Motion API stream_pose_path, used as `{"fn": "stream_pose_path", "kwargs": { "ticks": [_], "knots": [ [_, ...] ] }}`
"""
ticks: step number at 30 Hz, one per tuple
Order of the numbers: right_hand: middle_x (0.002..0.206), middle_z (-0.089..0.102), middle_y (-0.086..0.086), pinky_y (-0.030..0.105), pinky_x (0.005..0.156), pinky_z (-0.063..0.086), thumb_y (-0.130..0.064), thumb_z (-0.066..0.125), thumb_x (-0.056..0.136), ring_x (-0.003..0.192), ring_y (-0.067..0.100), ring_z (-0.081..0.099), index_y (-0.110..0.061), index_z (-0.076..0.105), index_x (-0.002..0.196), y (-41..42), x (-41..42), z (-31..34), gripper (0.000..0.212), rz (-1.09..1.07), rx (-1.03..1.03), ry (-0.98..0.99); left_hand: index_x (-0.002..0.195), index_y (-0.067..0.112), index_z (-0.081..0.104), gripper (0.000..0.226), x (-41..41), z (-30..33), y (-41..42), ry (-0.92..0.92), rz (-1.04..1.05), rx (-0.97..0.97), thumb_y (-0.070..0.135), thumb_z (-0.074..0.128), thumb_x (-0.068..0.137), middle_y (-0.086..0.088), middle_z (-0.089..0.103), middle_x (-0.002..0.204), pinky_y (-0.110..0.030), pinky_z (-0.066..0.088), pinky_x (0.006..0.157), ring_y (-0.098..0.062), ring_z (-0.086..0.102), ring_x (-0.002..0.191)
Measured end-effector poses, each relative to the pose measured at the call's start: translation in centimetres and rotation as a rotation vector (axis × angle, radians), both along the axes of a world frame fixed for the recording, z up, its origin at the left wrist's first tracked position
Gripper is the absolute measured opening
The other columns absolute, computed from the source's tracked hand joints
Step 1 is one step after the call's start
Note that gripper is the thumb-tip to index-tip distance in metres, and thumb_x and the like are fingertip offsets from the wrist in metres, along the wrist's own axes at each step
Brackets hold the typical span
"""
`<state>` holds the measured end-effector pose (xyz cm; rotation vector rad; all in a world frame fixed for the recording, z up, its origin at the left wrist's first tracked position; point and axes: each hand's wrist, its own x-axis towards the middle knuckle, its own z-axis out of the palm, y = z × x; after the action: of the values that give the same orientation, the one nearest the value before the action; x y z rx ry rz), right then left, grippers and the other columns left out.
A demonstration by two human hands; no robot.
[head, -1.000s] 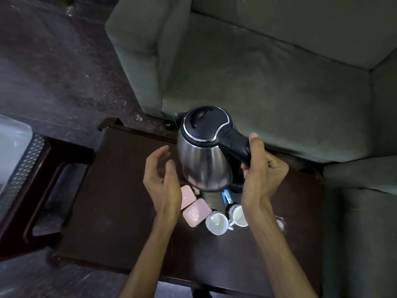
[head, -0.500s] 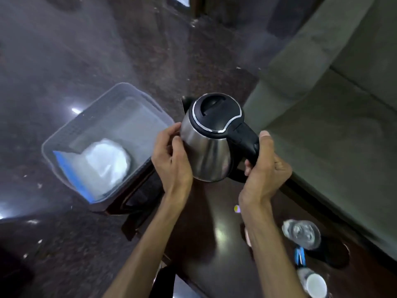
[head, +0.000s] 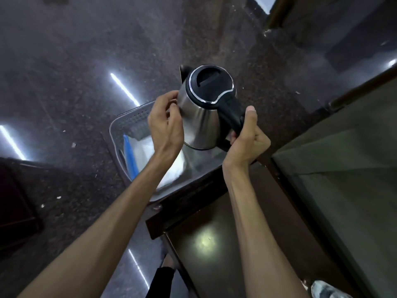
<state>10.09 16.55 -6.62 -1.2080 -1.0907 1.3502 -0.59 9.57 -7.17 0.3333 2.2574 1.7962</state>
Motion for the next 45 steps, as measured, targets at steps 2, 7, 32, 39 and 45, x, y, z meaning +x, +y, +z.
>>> {"fn": "stream_pose_path", "kwargs": {
  "ticks": [2, 7, 32, 39, 45],
  "knots": [
    [0.047, 0.032, 0.007, 0.028, 0.048, 0.035, -0.041, 0.068, 0.093, 0.049, 0.024, 0.032, -0.004, 0.036, 0.046, 0.1, -1.0, -1.6, 0.067, 0.012, 0.015, -0.008, 0.12, 0.006, 0.073, 0.038, -1.0, -1.5, -0.2, -0.012, -0.018, -0.024, -0.003, 0.044, 0.096, -0.009, 0.076, 0.113, -0.037, 0.055, 0.097, -0.022, 0.069, 0.107],
    [0.048, 0.042, 0.011, 0.023, 0.046, 0.038, -0.04, 0.066, 0.093, 0.045, 0.02, 0.038, 0.008, 0.047, 0.05, 0.1, -1.1, -5.1, 0.067, -0.044, 0.004, -0.014, 0.128, 0.007, 0.07, 0.04, -1.9, -3.7, -1.0, -0.018, -0.109, -0.097, -0.003, 0.047, 0.096, -0.007, 0.074, 0.122, -0.043, 0.054, 0.102, -0.021, 0.067, 0.115],
    [0.105, 0.073, 0.0, 0.036, 0.081, 0.056, -0.038, 0.08, 0.081, 0.095, 0.024, 0.07, -0.024, 0.072, 0.108, -13.7, -4.3, -6.0, 0.032, 0.919, 0.072, -0.892, 0.108, 0.004, 0.069, 0.034, 0.7, -4.0, -14.8, 0.048, 0.162, -0.377, -0.01, 0.057, 0.08, -0.01, 0.061, 0.116, -0.033, 0.057, 0.085, -0.008, 0.061, 0.088],
    [0.08, 0.07, -0.002, 0.033, 0.061, 0.051, -0.03, 0.074, 0.084, 0.073, 0.019, 0.065, -0.017, 0.073, 0.079, -12.7, -0.8, -3.2, 0.013, 0.809, 0.368, -0.826, 0.143, 0.019, 0.055, 0.079, 1.3, 0.0, -14.6, 0.533, -0.308, -0.636, 0.008, 0.072, 0.066, -0.006, 0.042, 0.153, -0.041, 0.024, 0.12, -0.029, 0.036, 0.147],
    [0.074, 0.059, -0.009, 0.028, 0.059, 0.046, -0.022, 0.075, 0.078, 0.063, 0.008, 0.052, -0.019, 0.072, 0.077, -8.6, 6.9, 2.0, 0.004, 0.673, 0.451, -0.681, 0.105, 0.021, 0.078, 0.035, 5.3, 4.8, -12.1, 0.82, -0.595, -0.647, 0.013, 0.071, 0.071, 0.002, 0.071, 0.112, -0.053, 0.032, 0.103, -0.027, 0.059, 0.115]
  ]
}}
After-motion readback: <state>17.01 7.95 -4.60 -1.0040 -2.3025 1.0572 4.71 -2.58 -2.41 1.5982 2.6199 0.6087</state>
